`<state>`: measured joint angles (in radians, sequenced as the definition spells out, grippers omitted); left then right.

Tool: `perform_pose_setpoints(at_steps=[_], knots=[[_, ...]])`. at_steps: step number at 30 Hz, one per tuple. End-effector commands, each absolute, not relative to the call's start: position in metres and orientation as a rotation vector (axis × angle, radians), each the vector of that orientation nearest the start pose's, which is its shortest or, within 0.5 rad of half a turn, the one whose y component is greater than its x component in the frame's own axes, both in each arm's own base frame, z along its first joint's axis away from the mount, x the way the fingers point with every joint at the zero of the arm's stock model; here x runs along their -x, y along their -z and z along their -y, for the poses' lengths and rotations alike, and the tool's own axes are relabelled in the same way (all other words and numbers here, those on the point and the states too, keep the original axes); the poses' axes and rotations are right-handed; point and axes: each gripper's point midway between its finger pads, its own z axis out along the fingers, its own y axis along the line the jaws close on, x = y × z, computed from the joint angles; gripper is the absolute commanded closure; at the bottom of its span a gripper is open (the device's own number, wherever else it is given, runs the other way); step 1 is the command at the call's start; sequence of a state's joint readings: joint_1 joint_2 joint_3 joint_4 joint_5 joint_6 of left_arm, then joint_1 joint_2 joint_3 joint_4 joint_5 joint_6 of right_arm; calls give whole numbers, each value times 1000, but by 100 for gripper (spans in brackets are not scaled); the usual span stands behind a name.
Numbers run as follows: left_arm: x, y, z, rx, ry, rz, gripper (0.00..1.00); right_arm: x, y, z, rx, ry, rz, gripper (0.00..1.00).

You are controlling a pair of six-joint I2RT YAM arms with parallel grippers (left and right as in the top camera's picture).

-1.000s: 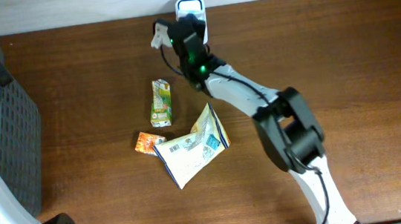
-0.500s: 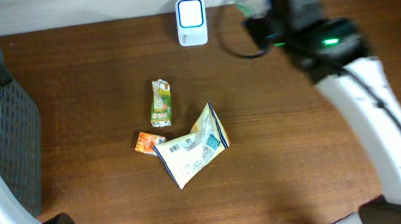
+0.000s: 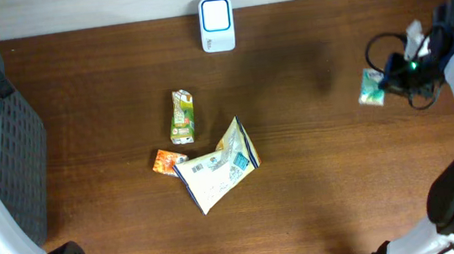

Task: Scan the item barcode
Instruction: 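Carry the tissue pack right and place it on the table's right side, then reach the right gripper to the white-blue snack bag and grasp it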

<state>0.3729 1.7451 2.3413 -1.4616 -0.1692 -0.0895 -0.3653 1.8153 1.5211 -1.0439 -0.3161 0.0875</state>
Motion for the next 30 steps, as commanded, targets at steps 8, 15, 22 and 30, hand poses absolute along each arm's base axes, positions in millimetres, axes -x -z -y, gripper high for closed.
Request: perform_pose_setpoints(at_steps=[8, 15, 22, 30], knots=[[-356, -377, -172, 619, -342, -2361, 1, -373, -64, 134, -834, -315, -2763, 69], [-356, -377, -172, 619, -342, -2361, 1, -367, -89, 120, -825, -389, -2817, 47], [-356, -377, -172, 619, -342, -2361, 1, -399, -176, 44, -478, -484, -2836, 43], [-356, -377, -171, 619, -341, -2361, 1, -436, -182, -171, 106, -764, -2730, 43]])
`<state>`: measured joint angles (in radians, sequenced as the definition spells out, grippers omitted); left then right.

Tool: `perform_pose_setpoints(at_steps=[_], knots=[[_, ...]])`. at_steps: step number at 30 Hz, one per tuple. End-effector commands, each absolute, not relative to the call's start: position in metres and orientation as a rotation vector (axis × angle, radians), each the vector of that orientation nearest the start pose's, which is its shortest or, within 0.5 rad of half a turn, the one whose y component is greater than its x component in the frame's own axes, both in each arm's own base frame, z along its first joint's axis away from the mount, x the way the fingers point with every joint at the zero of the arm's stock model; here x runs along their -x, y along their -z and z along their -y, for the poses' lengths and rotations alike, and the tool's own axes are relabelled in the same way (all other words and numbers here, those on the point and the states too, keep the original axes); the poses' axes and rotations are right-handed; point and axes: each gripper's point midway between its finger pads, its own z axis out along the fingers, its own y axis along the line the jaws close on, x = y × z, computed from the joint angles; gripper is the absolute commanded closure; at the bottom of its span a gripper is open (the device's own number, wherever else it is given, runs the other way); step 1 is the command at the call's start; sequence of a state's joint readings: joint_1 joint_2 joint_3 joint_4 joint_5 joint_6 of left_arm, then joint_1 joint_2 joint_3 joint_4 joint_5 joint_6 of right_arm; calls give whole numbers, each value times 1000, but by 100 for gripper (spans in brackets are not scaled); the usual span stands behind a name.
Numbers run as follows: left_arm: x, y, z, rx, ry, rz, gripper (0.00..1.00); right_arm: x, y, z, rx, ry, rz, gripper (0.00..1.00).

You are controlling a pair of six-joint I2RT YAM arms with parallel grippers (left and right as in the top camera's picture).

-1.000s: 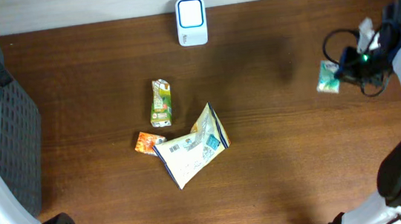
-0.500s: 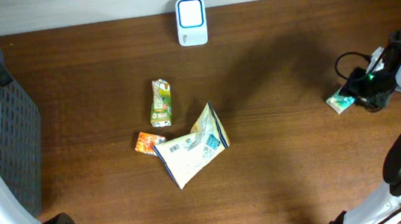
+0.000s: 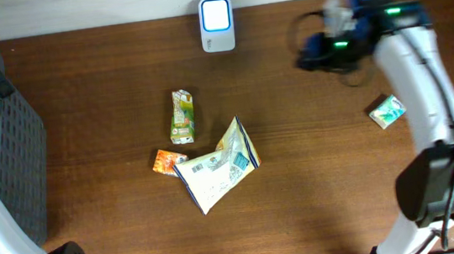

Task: Scan the item barcode
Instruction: 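Reach the right gripper to the white-blue snack bag and grasp it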

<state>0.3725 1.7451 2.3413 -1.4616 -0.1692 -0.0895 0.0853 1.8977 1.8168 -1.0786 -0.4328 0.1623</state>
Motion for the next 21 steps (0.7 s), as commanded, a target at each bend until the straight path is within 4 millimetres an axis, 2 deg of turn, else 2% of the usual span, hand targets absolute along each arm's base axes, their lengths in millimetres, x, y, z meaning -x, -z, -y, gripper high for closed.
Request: perform_pose_setpoints(at_steps=[1, 4, 8, 13, 15, 18, 21], knots=[[-356, -377, -171, 619, -341, -2361, 1, -433, -178, -190, 148, -777, -2733, 43], [-356, -377, -172, 619, -342, -2361, 1, -414, -156, -254, 344, -793, -2756, 43], [-356, -377, -172, 619, -342, -2361, 1, -392, -133, -301, 505, -799, -2776, 43], [-356, -377, -172, 619, -342, -2361, 1, -360, -114, -352, 911, -747, -2665, 49], [-356, -377, -172, 619, -342, -2361, 1, -356, -100, -357, 949, -667, -2674, 53], [-356, -377, -172, 619, -342, -2361, 1, -354, -95, -356, 926, -653, -2705, 59], [-356, -377, -172, 619, -342, -2361, 1, -360, -99, -336, 834, -639, -2774, 56]])
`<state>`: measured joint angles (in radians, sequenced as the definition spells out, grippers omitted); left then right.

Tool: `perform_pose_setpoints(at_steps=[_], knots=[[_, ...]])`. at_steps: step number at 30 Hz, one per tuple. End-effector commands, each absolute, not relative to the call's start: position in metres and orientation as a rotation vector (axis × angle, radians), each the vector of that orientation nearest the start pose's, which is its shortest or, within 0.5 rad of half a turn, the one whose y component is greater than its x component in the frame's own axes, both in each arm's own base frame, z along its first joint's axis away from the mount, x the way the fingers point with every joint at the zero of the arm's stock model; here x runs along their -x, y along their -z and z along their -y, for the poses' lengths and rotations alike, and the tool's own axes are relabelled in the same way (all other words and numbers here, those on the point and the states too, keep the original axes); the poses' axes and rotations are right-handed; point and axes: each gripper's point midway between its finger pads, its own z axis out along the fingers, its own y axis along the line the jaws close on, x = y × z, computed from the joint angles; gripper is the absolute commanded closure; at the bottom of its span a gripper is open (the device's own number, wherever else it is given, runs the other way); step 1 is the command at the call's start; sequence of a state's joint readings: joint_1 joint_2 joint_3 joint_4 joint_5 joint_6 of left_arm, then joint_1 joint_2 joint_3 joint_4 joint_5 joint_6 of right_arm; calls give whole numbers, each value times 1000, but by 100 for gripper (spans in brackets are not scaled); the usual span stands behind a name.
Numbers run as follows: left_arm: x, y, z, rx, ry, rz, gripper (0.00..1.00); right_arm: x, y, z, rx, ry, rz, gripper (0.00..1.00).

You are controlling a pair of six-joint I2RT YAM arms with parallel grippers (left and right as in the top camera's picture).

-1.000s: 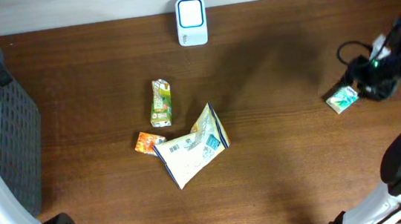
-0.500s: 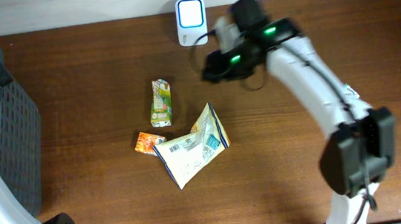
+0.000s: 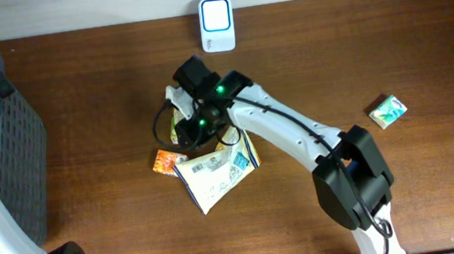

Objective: Scan the item barcode

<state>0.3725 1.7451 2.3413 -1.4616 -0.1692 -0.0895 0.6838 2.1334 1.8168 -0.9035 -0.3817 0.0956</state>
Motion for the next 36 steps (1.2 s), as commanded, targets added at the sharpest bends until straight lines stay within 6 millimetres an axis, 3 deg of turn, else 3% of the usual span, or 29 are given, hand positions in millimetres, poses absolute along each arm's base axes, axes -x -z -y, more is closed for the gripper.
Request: perform_pose_setpoints(at_steps=[1, 5, 9, 10, 12, 13, 16, 21, 27, 29, 33, 36], knots=[[-356, -377, -172, 619, -342, -2361, 1, -361, -101, -326, 803, -630, -2808, 55], [-356, -377, -172, 619, -342, -2361, 1, -358, -107, -277, 669, -603, -2983, 49], [-356, -377, -172, 619, -342, -2361, 1, -344, -104, -265, 674, -619, -3061, 52], [-356, -377, -171, 619, -341, -2361, 1, -341, -104, -267, 684, -619, -3064, 62], [-356, -377, -172, 619, -342, -2361, 1, -332, -102, -275, 725, -615, -3070, 90], [-356, -377, -172, 619, -342, -2361, 1, -324, -101, -281, 749, -612, -3078, 96], [-356, -377, -172, 619, -342, -2361, 1, -306, -93, -292, 746, -586, -3124, 96], [-356, -377, -172, 619, -342, -2361, 1, -286, -70, -294, 650, -496, -3215, 96], [-356, -377, -172, 619, -342, -2361, 1, -280, -17, -284, 468, -468, -3259, 96], [-356, -377, -172, 619, -342, -2361, 1, -281, -2, -278, 397, -485, -3280, 90], [-356, -377, -172, 619, -342, -2361, 1, -288, 6, -270, 285, -615, -3332, 73], [-356, -377, -172, 619, -342, -2361, 1, -309, -13, -269, 347, -685, -3246, 66]])
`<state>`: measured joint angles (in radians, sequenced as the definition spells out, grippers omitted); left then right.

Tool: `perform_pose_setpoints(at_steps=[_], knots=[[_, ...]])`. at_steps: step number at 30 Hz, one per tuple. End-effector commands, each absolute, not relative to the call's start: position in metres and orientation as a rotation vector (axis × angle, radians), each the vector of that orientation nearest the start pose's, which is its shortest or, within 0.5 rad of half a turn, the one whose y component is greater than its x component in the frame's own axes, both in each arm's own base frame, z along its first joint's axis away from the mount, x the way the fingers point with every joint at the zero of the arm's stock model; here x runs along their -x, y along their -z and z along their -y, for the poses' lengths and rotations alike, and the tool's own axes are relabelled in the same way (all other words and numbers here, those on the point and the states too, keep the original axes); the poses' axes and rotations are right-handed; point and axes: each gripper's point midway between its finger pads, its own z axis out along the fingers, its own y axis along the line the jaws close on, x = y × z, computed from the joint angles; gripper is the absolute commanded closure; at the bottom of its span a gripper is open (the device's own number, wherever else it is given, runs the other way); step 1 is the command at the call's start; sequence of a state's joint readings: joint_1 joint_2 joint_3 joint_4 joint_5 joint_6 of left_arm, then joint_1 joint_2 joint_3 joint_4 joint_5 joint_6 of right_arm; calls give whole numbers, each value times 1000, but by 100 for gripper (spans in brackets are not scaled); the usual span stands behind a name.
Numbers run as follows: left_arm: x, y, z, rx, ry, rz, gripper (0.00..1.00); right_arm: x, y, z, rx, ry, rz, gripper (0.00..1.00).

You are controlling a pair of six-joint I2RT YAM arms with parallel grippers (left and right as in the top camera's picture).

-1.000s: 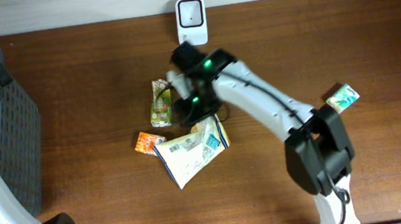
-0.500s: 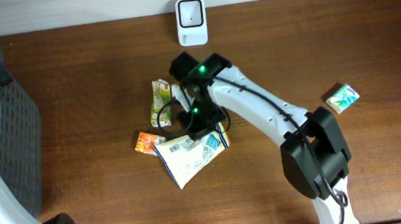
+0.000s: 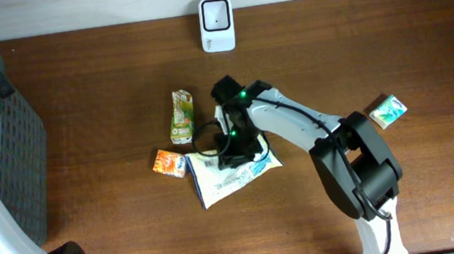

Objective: Scan the item barcode

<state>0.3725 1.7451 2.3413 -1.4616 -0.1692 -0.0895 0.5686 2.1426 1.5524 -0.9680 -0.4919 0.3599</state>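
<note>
The white snack bag (image 3: 237, 179) with printed labels lies at the table's middle, skewed and flattened. My right gripper (image 3: 231, 153) is down on the bag's upper edge; its fingers are hidden under the wrist, so I cannot tell whether they grip the bag. The white barcode scanner (image 3: 216, 13) stands at the far edge. My left arm stays at the left border, its dark wrist end over the basket, and its fingers cannot be made out.
A green juice carton (image 3: 181, 116) lies left of the right wrist and an orange packet (image 3: 169, 162) touches the bag's left corner. A small green packet (image 3: 387, 111) lies at the right. A dark basket (image 3: 20, 166) fills the left side.
My right gripper has moved from over the green carton to the bag's upper edge. The bag has shifted slightly right and lies flatter, its upright tip gone.
My right gripper was at the far right holding the small green packet. Then the packet lay on the table and the gripper was near the scanner. Then it was over the carton, and now it is on the white bag.
</note>
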Motion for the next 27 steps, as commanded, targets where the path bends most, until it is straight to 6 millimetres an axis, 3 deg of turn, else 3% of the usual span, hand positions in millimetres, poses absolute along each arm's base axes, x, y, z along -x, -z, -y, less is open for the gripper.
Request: perform_pose_setpoints(at_steps=[1, 5, 7, 9, 10, 12, 13, 18, 27], knots=[[-355, -377, -171, 619, -342, -2362, 1, -316, -20, -267, 346, -685, -3225, 65], [-356, -377, -172, 619, -342, -2361, 1, -356, -63, -252, 424, -630, -3107, 60], [-356, -377, -172, 619, -342, -2361, 1, -374, -84, -246, 612, -632, -3000, 55], [-356, -377, -172, 619, -342, -2361, 1, -383, -96, -241, 860, -618, -2874, 42], [-356, -377, -172, 619, -342, -2361, 1, -384, -96, -239, 972, -609, -2821, 38], [-356, -377, -172, 619, -342, -2361, 1, -378, -90, -238, 1229, -593, -2714, 16], [-356, -377, -172, 619, -342, -2361, 1, -373, -85, -239, 1324, -590, -2675, 10], [-356, -377, -172, 619, -342, -2361, 1, -349, -58, -251, 1682, -608, -2519, 7], [-356, -377, -172, 619, -342, -2361, 1, -345, -28, -246, 1798, -628, -2505, 10]])
